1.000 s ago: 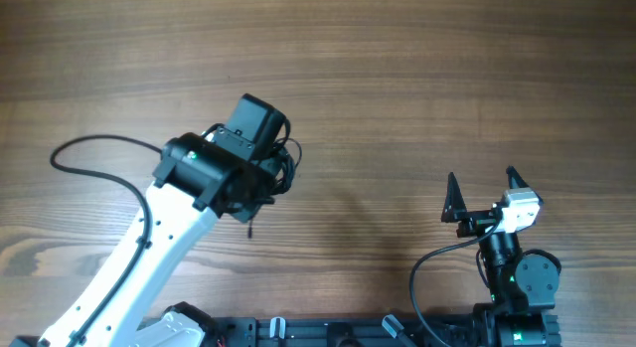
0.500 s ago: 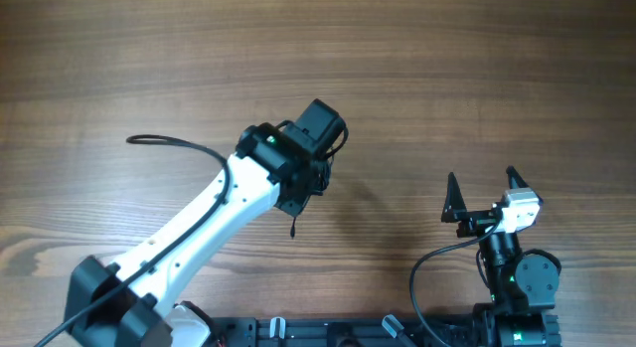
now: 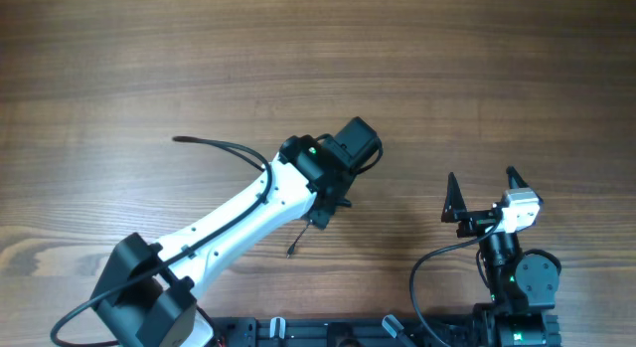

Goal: Untangle cables
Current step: 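Lift the cable coil with the left gripper toward the center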

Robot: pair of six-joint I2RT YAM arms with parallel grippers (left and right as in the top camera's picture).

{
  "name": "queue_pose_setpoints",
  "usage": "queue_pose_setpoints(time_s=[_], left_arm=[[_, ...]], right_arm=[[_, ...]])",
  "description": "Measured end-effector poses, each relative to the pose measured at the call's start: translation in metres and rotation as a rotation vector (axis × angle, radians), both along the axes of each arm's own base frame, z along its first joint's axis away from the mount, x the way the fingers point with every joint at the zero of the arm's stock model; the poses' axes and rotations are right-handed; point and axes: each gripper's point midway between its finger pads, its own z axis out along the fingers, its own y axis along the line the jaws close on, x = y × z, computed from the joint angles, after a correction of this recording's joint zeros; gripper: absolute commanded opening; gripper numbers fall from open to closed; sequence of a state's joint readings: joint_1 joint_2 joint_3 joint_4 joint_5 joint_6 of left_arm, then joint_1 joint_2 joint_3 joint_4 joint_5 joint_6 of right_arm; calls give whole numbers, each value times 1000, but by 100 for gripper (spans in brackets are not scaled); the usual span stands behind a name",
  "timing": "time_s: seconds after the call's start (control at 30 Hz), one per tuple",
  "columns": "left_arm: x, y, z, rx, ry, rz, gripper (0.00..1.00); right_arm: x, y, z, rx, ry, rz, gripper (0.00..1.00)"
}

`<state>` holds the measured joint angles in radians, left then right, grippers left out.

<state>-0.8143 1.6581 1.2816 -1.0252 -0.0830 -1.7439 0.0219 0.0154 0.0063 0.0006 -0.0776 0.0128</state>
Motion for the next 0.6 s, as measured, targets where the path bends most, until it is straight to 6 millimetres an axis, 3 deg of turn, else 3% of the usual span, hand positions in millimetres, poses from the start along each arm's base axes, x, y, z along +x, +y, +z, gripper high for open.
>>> queue_pose_setpoints(time_s=[0.2,0.3,0.37,0.4,0.47,0.6], left_arm=[[22,23,8,101,-80,-214,100],[50,48,26,196,-187,-386,90],[68,56,33,254,-244,-513,94],[84,61,38,348,-290,-742,85],[95,64,41,434,-313,-957,75],[98,62,32,566,-271,-1374,71]], right_arm=[[0,0,0,0,0,0,100],[0,0,0,0,0,0,100],[0,0,0,0,0,0,100],[0,0,0,0,0,0,100],[0,0,0,0,0,0,100],[0,0,0,0,0,0,100]])
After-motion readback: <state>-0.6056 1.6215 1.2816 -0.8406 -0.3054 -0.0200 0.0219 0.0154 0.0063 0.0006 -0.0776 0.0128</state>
